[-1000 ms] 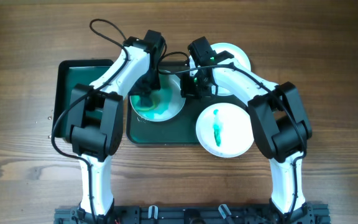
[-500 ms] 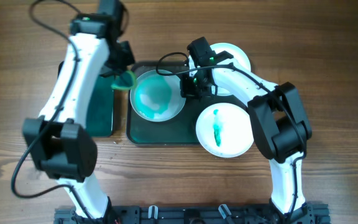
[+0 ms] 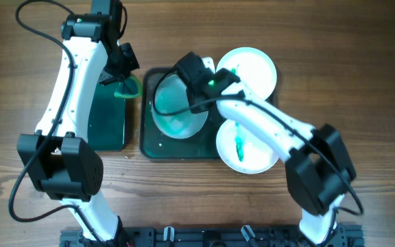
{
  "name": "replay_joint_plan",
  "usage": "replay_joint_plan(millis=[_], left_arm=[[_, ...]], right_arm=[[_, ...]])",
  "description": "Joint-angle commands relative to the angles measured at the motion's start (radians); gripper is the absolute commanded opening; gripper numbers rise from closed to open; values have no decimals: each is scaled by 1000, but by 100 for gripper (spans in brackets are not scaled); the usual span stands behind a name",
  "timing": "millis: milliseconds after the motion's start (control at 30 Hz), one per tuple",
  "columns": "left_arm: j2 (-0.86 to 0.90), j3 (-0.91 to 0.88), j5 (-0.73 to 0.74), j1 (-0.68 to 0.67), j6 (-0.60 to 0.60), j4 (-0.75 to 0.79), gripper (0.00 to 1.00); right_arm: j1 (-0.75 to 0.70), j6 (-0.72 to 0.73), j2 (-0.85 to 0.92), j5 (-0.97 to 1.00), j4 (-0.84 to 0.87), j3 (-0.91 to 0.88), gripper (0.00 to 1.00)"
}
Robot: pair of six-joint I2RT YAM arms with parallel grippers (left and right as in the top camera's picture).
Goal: Clean dirty plates on tray and stack at the side
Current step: 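Lift the left plate with the right gripper, sponge arm withdrawing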
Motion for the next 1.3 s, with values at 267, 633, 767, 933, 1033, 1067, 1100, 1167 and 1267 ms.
replay_joint_plan(millis=[267,633,767,933,1033,1067,1100,1167,1267], left_arm=[[-7,14,8,1,15,-1,4],[-7,14,8,1,15,0,4],[-7,14,8,1,15,-1,4],[-7,14,8,1,15,-1,4],[-7,14,9,1,15,-1,4],[-7,14,9,1,15,-1,4],[-7,14,9,1,15,-1,4],[-7,14,9,1,14,-1,4],[-7,14,16,1,12,-1,4]], right_arm=[[137,-88,-117,687,-35,6,4],[250,-118,-126,1170,-30,6,4],[273,-142,-126,1176,-24,6,4],[275,-141,-126,1176,-23,6,4],[274,-137,-126,1171,-19,6,4],[273,-138,-126,1155,-18,6,4],[271,-138,-126,1130,-18,6,4],[264,-138,-126,1063,-19,6,4],[233,-138,-126,840,-28,6,4]])
